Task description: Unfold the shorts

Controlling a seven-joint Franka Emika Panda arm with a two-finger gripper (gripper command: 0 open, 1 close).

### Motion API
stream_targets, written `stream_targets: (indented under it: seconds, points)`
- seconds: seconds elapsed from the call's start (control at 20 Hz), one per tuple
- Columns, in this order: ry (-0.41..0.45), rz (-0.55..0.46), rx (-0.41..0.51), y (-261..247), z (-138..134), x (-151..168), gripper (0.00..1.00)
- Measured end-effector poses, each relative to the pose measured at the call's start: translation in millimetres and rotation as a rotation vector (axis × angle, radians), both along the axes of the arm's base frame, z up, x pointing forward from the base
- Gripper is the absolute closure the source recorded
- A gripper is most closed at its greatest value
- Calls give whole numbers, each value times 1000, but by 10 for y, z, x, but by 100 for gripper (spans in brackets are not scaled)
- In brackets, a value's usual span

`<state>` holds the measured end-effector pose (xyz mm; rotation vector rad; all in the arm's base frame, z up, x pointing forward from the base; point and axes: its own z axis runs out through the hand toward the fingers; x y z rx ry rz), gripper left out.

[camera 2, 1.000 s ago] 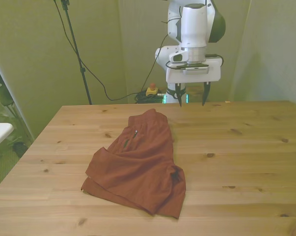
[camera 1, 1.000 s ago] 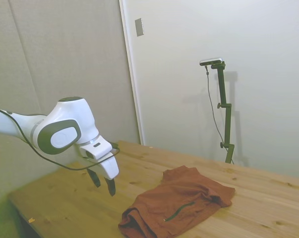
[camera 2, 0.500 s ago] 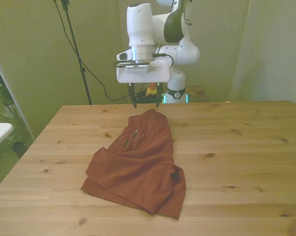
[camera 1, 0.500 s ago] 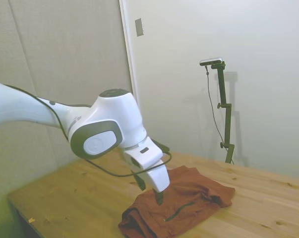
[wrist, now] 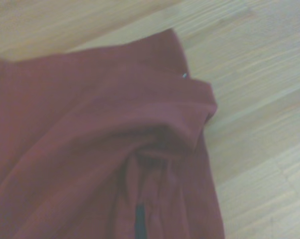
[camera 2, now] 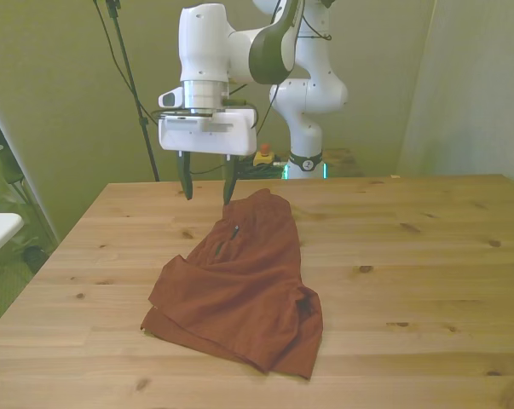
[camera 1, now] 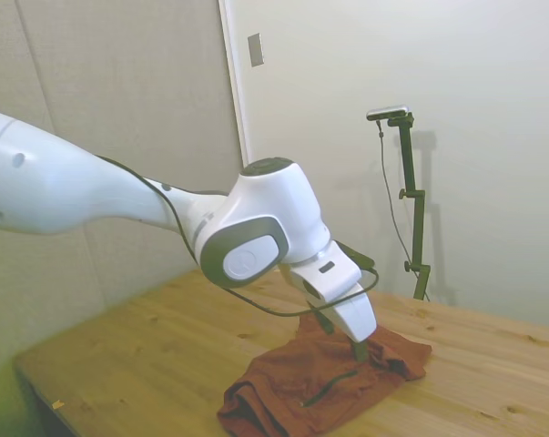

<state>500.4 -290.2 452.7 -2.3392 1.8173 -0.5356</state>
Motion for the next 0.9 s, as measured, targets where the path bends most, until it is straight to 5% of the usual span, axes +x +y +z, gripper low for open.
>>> stream_targets:
  seconds: [0.4, 0.75, 0.8, 0.9]
  points:
    - [-82, -223, 69, -460, -406, 550, 0]
    - [-99, -254, 108, -493, -599, 839, 0]
    - [-99, -253, 112, -486, -615, 854, 100]
    - [-95, -253, 122, -466, -659, 872, 100]
